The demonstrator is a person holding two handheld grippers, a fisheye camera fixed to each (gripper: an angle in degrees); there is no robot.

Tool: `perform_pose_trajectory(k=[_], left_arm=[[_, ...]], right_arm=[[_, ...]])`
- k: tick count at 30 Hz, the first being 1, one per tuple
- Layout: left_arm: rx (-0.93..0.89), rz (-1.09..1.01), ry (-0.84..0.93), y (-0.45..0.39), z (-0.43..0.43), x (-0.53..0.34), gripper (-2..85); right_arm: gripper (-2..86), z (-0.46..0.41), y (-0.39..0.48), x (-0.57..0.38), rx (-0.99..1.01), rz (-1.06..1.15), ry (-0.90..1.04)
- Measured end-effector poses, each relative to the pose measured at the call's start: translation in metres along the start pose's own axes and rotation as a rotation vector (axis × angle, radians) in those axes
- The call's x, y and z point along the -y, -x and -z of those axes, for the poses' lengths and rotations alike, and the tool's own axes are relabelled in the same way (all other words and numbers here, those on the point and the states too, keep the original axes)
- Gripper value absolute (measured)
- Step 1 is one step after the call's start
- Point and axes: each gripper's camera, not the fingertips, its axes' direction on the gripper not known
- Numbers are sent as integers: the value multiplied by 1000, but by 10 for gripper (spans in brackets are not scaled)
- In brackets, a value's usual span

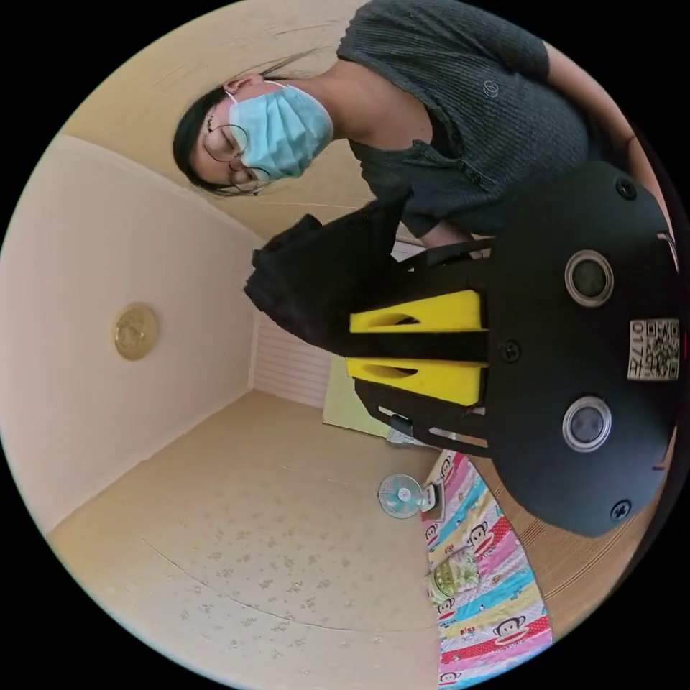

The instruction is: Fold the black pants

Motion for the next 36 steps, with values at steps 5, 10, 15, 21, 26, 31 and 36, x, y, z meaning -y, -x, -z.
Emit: perform_pose_trajectory(k=[5,10,15,21,26,31,36], left_arm=[[231,46,-141,-33,59,15,39],[252,77,-216,-70,70,8,36],[236,-62,-277,-107,87,22,37],[505,-168,-277,-117,77,31,39],[699,26,-133,-20,34,23,40],[963,380,163,240,-28,-8,43],[1103,700,358,385,-6,-126,32]], right_arm=[[43,52,-2,-6,-167,-87,-11],[44,39,19,-7,-290,-108,109],[48,29,5,10,-203,-170,78],[55,-21,-45,21,-360,-142,236],[57,-116,-209,-39,-477,-258,469],[70,-247,-442,-158,-520,-500,665],[73,-321,-543,-281,-370,-671,804]])
